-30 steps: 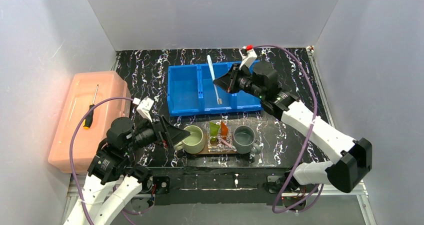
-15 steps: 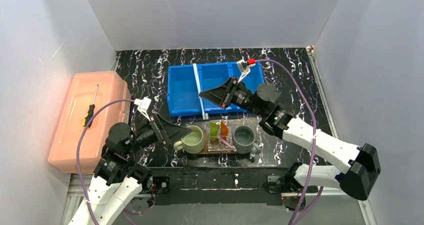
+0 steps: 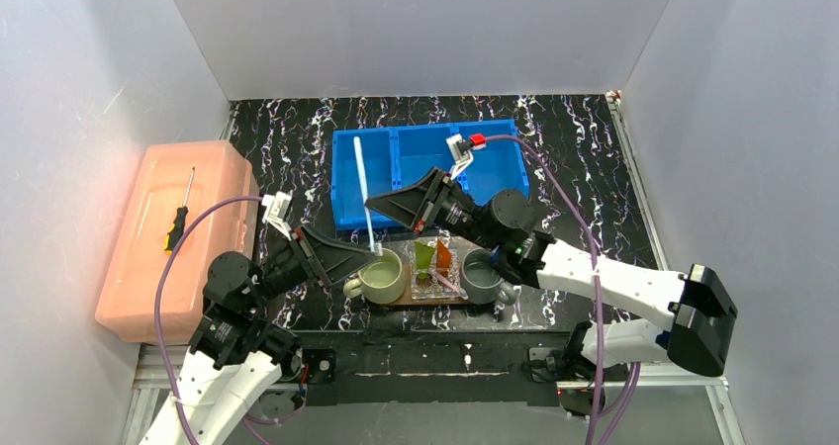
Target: Prepare toiletry sets of a toothbrush and toothpaste on the tray
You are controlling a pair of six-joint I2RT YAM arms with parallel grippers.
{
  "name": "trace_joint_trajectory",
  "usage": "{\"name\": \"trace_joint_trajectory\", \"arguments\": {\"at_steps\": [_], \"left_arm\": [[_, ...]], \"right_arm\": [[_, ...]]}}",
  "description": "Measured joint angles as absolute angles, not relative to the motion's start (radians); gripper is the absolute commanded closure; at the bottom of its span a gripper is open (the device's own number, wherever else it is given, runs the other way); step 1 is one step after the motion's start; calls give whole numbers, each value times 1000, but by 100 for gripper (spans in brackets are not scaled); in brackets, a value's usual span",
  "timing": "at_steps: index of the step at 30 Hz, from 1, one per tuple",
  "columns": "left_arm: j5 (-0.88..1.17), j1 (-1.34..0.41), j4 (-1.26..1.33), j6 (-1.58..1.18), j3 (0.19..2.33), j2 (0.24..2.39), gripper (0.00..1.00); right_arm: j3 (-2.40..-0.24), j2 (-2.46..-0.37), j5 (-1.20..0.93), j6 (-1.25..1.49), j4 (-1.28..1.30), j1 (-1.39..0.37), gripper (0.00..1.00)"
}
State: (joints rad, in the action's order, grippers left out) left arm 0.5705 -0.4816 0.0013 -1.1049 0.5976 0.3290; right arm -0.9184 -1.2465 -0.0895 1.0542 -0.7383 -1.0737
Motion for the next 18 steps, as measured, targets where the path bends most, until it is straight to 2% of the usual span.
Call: {"name": "trace_joint_trajectory", "arguments": {"at_steps": [18], "left_arm": [[581, -482, 15, -1120, 628, 306, 64]], "right_arm": [[-918, -1318, 17, 1078, -868, -1148, 99]]}}
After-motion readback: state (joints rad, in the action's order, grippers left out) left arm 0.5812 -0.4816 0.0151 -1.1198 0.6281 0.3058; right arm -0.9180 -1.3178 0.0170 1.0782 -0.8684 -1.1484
